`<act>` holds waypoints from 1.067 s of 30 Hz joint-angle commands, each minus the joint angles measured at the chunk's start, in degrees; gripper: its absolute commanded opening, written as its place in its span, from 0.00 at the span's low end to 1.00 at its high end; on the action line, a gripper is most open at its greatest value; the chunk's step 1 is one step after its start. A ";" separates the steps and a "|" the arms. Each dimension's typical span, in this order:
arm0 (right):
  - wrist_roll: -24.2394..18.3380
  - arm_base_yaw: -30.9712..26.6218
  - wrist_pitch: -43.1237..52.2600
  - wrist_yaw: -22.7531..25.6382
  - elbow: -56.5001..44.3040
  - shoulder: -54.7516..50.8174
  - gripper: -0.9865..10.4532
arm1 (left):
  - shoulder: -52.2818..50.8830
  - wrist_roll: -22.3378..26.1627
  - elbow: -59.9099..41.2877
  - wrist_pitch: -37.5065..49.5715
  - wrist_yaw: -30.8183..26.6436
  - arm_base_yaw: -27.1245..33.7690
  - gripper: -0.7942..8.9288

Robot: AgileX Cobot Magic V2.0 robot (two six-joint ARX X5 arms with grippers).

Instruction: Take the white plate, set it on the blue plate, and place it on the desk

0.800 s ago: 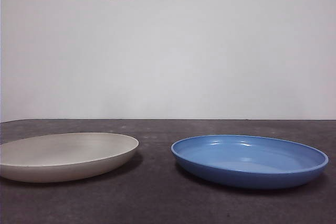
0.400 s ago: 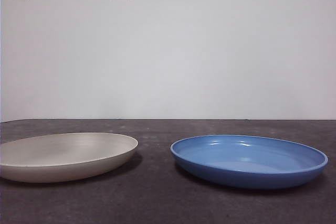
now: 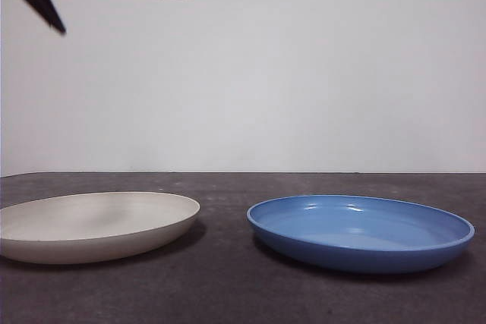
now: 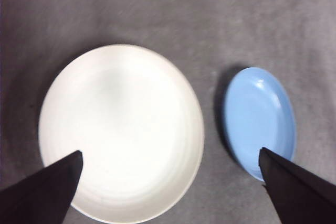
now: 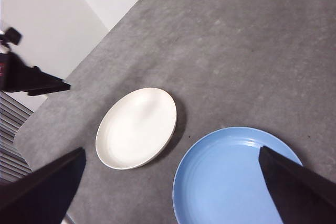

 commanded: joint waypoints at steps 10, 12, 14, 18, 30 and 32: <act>-0.44 0.24 -0.39 -0.17 1.03 0.15 0.61 | 17.14 4.09 1.40 5.03 -0.59 1.64 0.66; -0.46 0.22 -0.61 -0.15 1.03 0.15 0.61 | 19.43 4.17 1.40 6.23 -0.61 1.73 0.66; -0.46 0.22 -0.63 -0.15 1.03 0.15 0.61 | 21.29 4.24 1.40 7.28 -0.61 1.79 0.66; -0.48 0.22 -0.61 -0.13 1.03 0.17 0.61 | 24.39 4.33 1.40 8.90 -0.70 2.05 0.66; -0.68 0.22 -0.57 0.02 1.03 0.22 0.61 | 30.42 4.31 1.40 9.90 -0.59 2.14 0.59; -0.66 0.22 -0.57 0.02 1.03 0.22 0.61 | 30.80 4.31 1.40 9.90 -0.59 2.12 0.59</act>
